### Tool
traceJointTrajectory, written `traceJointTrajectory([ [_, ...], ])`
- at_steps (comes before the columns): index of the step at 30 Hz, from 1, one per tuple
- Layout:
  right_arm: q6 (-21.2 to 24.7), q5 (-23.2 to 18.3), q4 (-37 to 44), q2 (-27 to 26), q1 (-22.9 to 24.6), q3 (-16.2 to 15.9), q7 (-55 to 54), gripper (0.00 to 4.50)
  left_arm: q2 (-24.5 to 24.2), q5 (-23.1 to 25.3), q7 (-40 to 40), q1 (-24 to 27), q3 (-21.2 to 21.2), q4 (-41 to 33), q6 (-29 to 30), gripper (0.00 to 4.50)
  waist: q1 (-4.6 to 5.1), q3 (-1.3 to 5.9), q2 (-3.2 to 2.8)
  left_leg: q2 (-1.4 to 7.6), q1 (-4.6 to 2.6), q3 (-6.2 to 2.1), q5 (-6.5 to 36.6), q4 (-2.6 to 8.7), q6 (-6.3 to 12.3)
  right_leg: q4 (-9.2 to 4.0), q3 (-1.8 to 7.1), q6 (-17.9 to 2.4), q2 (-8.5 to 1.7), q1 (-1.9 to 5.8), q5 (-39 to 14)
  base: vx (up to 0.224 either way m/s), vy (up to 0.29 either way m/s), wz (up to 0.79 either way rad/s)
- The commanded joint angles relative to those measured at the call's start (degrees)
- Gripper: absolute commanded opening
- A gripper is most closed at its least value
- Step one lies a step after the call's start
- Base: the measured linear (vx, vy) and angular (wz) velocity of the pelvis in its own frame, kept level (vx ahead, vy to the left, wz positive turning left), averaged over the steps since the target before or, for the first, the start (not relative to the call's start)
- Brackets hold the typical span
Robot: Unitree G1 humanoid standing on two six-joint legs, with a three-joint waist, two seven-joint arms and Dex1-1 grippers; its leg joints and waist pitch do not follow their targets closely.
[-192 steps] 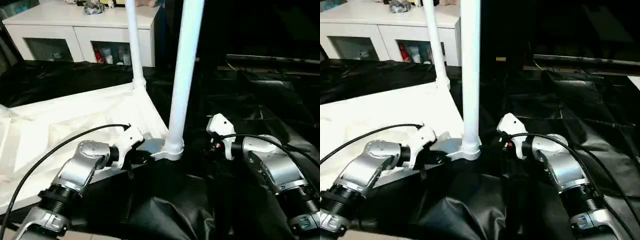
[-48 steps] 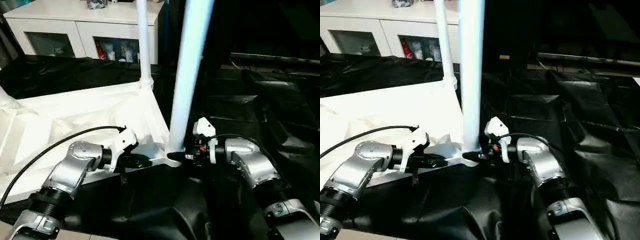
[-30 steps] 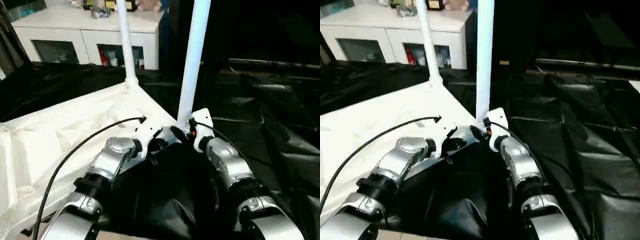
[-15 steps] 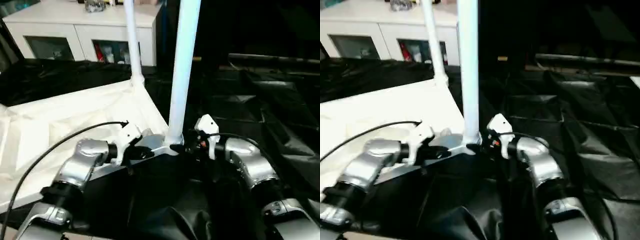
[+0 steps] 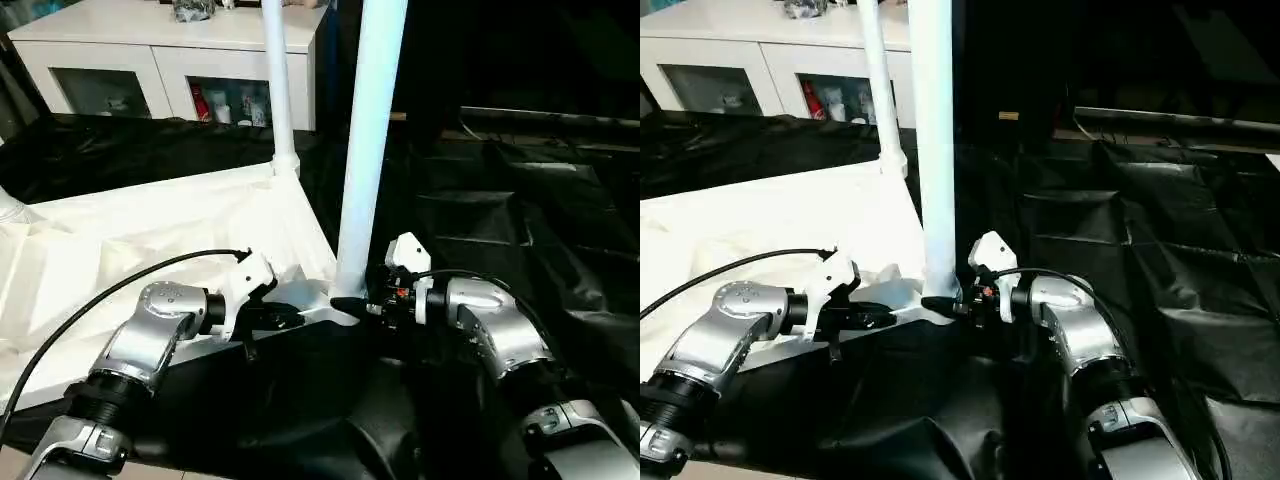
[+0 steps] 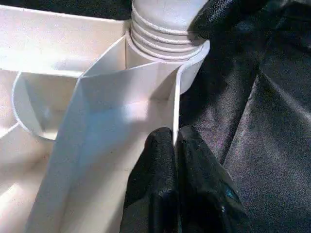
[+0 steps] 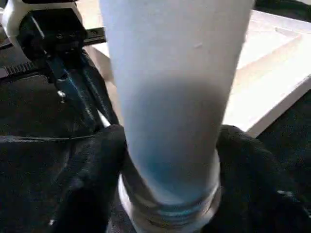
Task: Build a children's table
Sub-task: Rotate leg to tighten
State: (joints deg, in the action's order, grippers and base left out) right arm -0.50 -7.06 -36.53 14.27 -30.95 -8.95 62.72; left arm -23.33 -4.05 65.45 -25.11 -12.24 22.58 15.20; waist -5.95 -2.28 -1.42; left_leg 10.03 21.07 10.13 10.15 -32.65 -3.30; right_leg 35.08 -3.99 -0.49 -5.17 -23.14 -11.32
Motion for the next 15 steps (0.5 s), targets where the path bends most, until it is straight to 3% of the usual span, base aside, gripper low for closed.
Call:
traceJointTrajectory([
  [1,0.4,-0.6,1.0,-0.5,0.3,-1.3,1.9,2.7,1.9,-2.6,0.5,1.4,-0.5,0.3,0.4,0.0,-0.19,3.21,1.42,2.9,-0.1,-0.54,7.3,3.04,5.96,-3.73,2.6,-13.2,-3.48,3.04,-7.8,0.0,0.0,0.0],
  [9,1.8,1.3,-0.4,-2.1,1.7,-0.7,-4.8,2.49,3.8,0.5,-6.8,0.2,0.3,3.3,0.5,0.0,-0.26,2.96,1.63,2.91,-0.16,-0.58,8.8,3.23,5.46,-4.21,2.64,-12.0,-3.58,2.92,-11.7,0.0,0.0,0.0],
  [13,3.3,4.9,-5.4,-5.3,0.8,0.2,-18.1,2.49,7.6,2.1,-15.1,-2.8,1.6,7.3,1.9,0.0,0.07,2.54,1.57,2.89,-0.61,-0.85,12.9,3.96,1.99,-5.23,2.73,-9.4,-3.7,2.56,-21.2,0.0,0.0,0.0],
  [15,7.0,5.7,-9.0,-9.5,-0.3,3.0,-32.0,2.48,11.9,3.7,-23.7,-6.1,2.3,11.4,3.3,0.0,0.45,2.18,1.57,2.69,-1.08,-0.85,15.8,4.15,0.91,-5.96,2.85,-8.1,-3.73,2.15,-25.9,0.0,0.0,0.0],
])
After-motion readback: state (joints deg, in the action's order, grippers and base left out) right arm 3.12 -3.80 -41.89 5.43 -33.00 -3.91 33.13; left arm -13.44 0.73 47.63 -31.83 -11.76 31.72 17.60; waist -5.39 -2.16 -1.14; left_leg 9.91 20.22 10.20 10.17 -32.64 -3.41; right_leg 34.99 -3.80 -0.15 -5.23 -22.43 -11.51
